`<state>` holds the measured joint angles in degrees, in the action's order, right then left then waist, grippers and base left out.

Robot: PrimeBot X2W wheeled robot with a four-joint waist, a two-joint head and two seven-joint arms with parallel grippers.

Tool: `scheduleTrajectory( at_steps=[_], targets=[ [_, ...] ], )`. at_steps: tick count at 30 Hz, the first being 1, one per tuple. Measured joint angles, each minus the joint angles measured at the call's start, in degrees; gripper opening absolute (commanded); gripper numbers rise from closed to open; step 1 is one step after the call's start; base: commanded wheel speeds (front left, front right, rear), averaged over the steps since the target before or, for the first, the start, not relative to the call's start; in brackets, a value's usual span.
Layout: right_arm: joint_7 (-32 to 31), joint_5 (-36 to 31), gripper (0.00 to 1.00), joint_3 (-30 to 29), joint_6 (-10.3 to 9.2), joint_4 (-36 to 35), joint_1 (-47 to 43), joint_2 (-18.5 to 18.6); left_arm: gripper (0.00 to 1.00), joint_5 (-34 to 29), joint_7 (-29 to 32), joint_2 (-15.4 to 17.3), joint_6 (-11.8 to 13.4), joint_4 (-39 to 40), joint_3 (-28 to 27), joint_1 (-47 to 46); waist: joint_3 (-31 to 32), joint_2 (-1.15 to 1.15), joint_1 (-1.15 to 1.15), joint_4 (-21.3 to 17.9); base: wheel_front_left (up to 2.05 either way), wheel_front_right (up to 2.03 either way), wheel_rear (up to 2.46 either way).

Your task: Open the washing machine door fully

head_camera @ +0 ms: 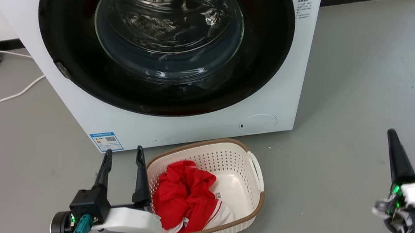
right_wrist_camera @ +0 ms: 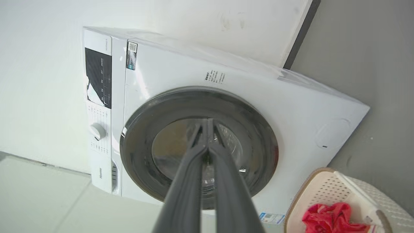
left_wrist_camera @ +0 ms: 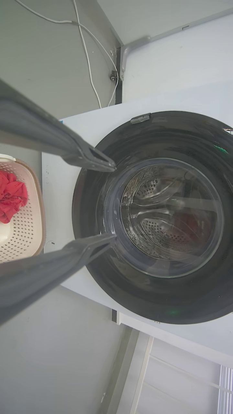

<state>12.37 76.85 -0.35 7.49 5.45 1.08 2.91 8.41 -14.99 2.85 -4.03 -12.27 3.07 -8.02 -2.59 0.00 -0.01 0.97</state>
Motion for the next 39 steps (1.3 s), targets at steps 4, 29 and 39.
scheduleTrajectory(
  at_steps=[4,29,39],
  targets=[
    [-2.44,13.97,0.0,-2.49,0.0,1.51,3.93,-0.02,1.0,0.37,-0.08,0.0,0.0,0.89,-0.18,-0.66,-1.21,0.0,0.0,-0.08,0.0,0.0,0.0],
    [-20.94,37.67,0.0,9.51,0.0,35.3,50.66,23.01,1.0,0.91,-0.08,0.0,-1.0,7.48,-1.27,-7.41,-13.74,0.0,0.01,1.33,0.0,0.0,0.0],
    [-27.95,36.82,0.0,22.93,0.0,46.45,68.12,23.32,1.0,0.82,-0.08,0.01,-1.45,10.06,-0.73,-9.5,-18.7,0.0,0.01,2.51,0.0,0.0,0.0]
  ],
)
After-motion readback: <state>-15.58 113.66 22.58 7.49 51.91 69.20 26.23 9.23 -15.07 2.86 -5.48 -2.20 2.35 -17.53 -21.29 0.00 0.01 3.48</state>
